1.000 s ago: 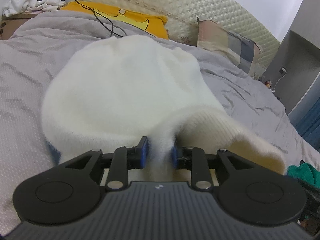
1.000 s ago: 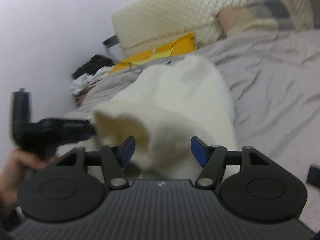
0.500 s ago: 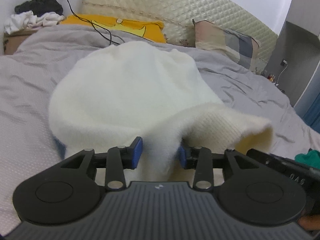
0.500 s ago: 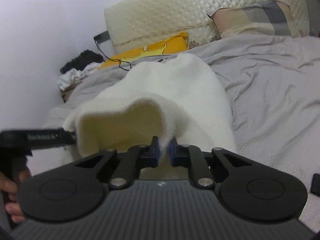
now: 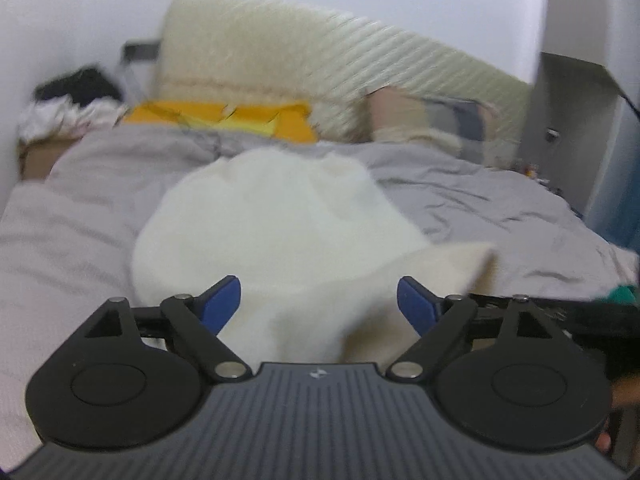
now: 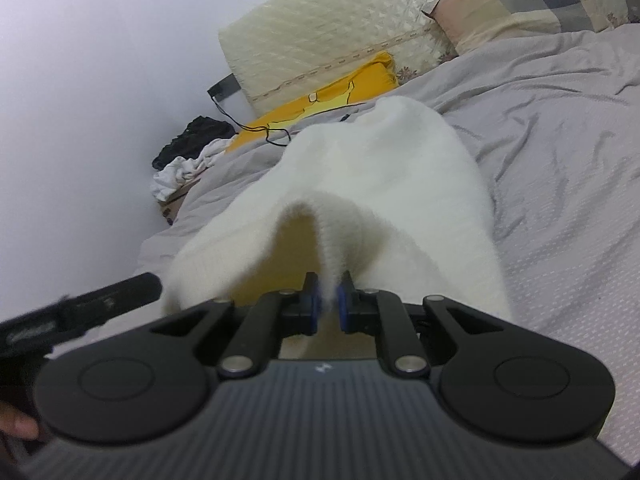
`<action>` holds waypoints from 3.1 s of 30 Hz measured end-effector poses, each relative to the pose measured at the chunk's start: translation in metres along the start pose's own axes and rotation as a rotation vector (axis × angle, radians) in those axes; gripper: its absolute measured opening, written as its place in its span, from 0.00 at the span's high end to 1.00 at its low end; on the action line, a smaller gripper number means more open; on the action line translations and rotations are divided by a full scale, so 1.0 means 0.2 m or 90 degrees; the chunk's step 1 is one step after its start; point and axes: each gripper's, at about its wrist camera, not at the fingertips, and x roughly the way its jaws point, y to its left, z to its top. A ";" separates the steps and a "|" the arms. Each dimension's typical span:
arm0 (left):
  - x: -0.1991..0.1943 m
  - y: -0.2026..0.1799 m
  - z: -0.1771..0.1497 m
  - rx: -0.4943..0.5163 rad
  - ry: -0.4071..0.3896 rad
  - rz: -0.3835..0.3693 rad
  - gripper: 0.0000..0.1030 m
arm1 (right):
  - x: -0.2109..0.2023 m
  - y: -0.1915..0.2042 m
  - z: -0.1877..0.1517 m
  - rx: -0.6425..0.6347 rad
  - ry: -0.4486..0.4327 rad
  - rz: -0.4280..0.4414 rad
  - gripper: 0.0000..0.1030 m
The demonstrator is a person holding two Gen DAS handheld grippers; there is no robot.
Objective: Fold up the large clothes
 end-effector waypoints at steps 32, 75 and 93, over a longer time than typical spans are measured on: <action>-0.05 -0.18 -0.09 0.114 -0.085 0.280 0.09 | -0.05 0.00 -0.07 0.043 -0.039 -0.084 0.87; 0.14 0.05 -0.15 0.016 0.033 0.358 0.01 | 0.10 0.11 -0.18 -0.181 -0.084 -0.323 0.57; -0.52 -0.05 0.18 -0.054 -0.224 0.304 0.01 | -0.54 0.50 0.05 -0.213 -0.321 -0.285 0.58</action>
